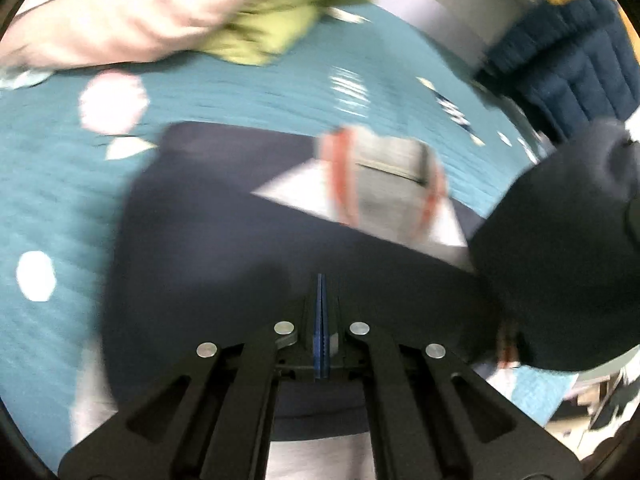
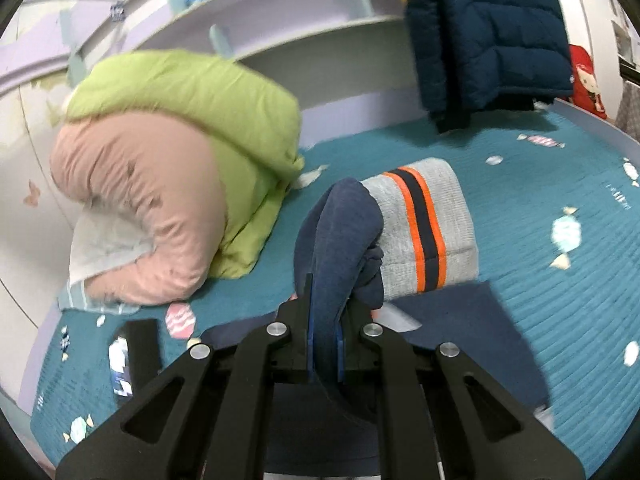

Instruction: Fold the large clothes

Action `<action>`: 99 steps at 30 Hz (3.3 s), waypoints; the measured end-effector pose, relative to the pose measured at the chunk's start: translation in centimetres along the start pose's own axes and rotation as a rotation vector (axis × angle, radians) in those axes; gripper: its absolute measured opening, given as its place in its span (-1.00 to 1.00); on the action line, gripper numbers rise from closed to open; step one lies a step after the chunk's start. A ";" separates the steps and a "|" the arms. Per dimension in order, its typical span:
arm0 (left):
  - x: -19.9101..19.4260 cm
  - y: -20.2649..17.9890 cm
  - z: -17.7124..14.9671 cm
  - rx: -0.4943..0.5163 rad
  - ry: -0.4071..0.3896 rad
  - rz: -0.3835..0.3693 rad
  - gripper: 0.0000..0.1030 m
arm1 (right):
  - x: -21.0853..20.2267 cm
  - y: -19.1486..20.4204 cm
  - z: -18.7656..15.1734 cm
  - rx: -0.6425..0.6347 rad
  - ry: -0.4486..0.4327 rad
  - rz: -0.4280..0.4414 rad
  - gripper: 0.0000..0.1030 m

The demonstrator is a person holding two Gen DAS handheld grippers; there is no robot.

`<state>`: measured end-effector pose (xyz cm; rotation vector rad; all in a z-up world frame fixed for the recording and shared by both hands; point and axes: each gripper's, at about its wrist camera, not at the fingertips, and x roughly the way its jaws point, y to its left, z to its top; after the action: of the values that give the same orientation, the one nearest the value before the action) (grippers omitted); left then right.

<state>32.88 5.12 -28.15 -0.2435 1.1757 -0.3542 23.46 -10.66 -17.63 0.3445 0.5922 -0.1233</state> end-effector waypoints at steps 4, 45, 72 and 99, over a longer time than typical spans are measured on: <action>-2.0 5.4 0.1 -0.055 -0.019 0.050 -1.00 | 3.2 3.5 -2.8 -0.078 0.046 -0.046 -0.86; -4.4 10.3 -2.5 -0.080 -0.023 0.108 -0.99 | 6.1 4.6 -9.5 -0.170 0.392 0.442 -0.72; 1.9 2.8 -5.0 0.121 -0.031 0.020 -0.96 | 4.4 -16.0 -8.7 -0.114 0.312 -0.124 -1.00; 4.6 -0.5 -3.8 0.128 -0.145 -0.074 -0.99 | 9.8 -8.7 -8.6 -0.206 0.304 0.089 -1.00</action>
<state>30.85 2.88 -33.28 -0.1982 0.9989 -0.4674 25.16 -15.90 -32.25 0.1896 0.8811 0.0775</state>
